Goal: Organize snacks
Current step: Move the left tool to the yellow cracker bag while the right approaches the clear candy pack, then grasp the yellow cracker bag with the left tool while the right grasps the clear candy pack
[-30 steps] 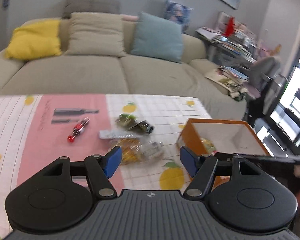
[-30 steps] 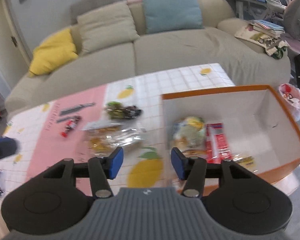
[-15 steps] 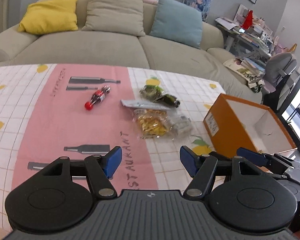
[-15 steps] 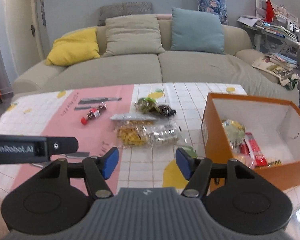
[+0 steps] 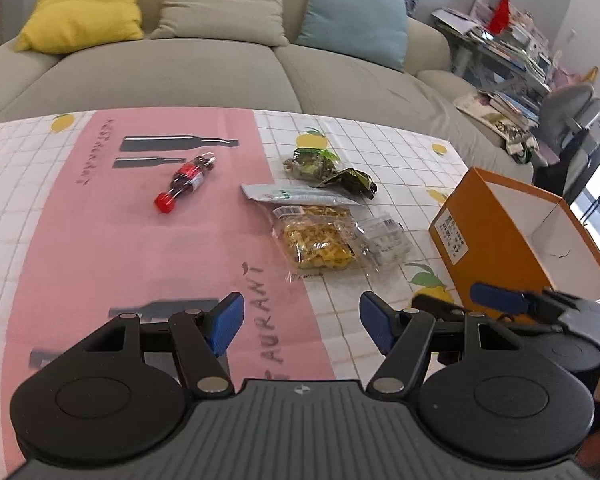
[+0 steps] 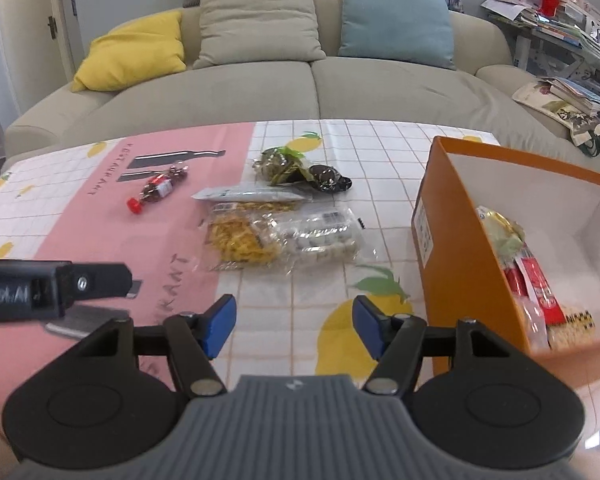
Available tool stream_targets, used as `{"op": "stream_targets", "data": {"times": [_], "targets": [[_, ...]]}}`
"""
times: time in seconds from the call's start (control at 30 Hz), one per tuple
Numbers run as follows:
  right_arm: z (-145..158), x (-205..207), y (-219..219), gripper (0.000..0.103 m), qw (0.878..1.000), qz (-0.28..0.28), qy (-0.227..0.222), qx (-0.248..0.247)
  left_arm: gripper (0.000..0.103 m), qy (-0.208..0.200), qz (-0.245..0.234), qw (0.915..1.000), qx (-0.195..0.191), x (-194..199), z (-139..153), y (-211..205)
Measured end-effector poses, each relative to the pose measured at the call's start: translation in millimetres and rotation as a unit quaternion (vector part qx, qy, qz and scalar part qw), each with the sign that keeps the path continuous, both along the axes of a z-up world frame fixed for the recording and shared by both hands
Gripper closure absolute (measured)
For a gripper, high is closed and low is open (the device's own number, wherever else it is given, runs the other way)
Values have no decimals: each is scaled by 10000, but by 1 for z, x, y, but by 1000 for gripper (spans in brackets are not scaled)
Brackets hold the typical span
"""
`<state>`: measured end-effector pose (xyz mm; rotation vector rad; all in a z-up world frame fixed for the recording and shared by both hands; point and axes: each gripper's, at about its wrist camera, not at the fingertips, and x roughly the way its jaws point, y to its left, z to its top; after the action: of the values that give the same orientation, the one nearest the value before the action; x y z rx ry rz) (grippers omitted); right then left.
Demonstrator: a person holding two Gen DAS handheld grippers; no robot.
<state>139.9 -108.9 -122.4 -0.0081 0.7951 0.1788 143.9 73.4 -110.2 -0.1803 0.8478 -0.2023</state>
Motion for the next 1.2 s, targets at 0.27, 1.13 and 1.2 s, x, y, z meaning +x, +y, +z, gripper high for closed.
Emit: {"op": "stream_targets", "data": {"times": [0.27,1.13,1.2], "targets": [[-29,48,18,46,9977,416,-16,-542,44,238,-241,9991,237,49,-32,-10],[-45,34,20,103,9971,574,385,-328,100,817,247,9962,199,27,-47,-10],[-42,22,21,103,9960,680,514,-276,100,920,436,9945,256,8,-45,-3]]}}
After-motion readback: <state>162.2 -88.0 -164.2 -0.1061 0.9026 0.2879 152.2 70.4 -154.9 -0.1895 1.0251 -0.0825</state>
